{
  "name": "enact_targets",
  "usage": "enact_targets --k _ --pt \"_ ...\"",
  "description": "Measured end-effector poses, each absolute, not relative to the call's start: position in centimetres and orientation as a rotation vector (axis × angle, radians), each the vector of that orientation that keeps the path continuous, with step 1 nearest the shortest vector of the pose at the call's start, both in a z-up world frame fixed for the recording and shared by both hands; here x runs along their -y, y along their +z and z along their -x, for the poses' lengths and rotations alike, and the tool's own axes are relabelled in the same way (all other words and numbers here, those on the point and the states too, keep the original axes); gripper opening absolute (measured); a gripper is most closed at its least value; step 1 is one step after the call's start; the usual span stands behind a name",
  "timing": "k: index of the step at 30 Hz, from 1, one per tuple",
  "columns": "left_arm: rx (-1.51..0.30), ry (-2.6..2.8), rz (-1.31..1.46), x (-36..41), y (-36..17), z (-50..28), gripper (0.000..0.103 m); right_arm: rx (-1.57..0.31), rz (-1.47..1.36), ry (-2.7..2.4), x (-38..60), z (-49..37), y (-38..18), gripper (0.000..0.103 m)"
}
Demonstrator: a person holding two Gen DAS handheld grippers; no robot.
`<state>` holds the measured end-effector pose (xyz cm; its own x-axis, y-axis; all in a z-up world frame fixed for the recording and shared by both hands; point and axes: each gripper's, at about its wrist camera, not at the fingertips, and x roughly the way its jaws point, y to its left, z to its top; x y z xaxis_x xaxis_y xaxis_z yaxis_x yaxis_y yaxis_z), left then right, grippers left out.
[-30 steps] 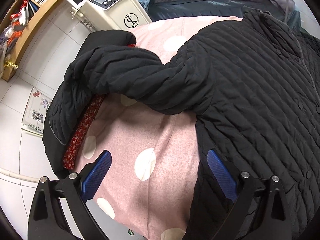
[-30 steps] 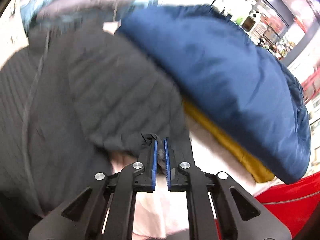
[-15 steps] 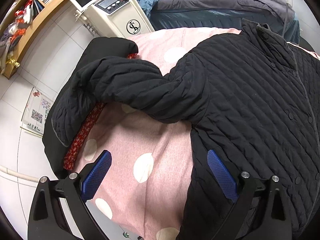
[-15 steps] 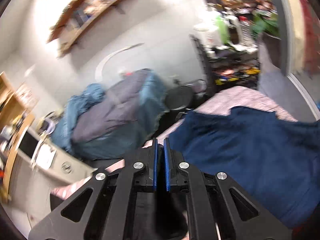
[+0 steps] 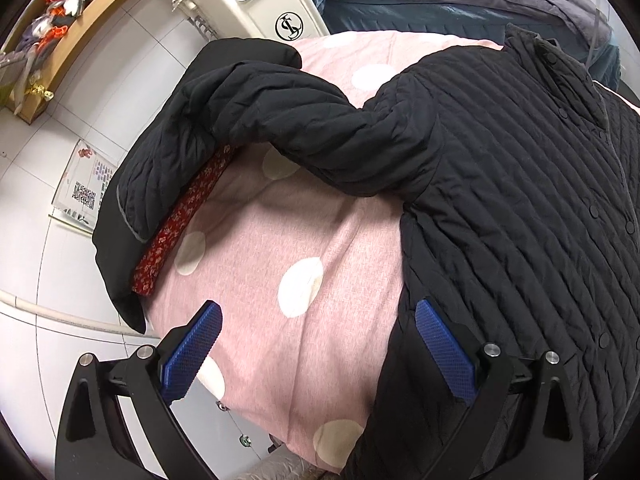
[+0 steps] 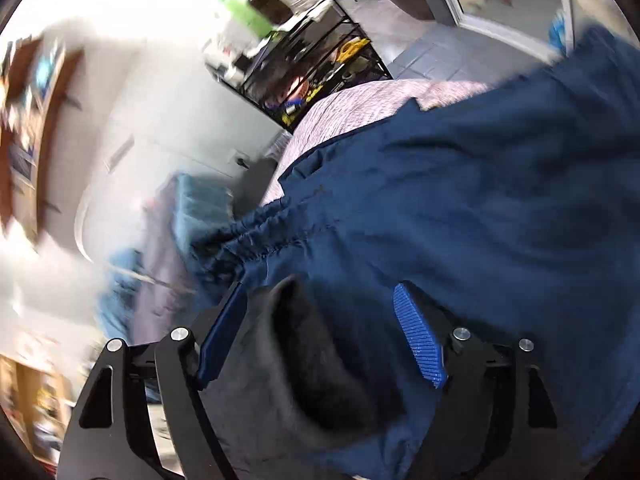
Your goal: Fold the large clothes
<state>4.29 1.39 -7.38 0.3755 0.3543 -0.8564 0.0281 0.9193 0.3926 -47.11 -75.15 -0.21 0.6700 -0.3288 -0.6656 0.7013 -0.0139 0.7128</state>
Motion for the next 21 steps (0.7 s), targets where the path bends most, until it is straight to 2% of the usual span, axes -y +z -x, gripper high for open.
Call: enact_targets --k 13,21 --pt "-1.126 0.051 -0.503 5.2 -7.0 -4.2 0.097 -0.425 -1.32 -0.639 67.5 45.3 -2.8 0.076" --pt "-1.108 0.0 -0.558 7.2 -7.0 -3.4 0.097 -0.372 -1.402 -0.633 67.8 43.7 -4.9 0.076"
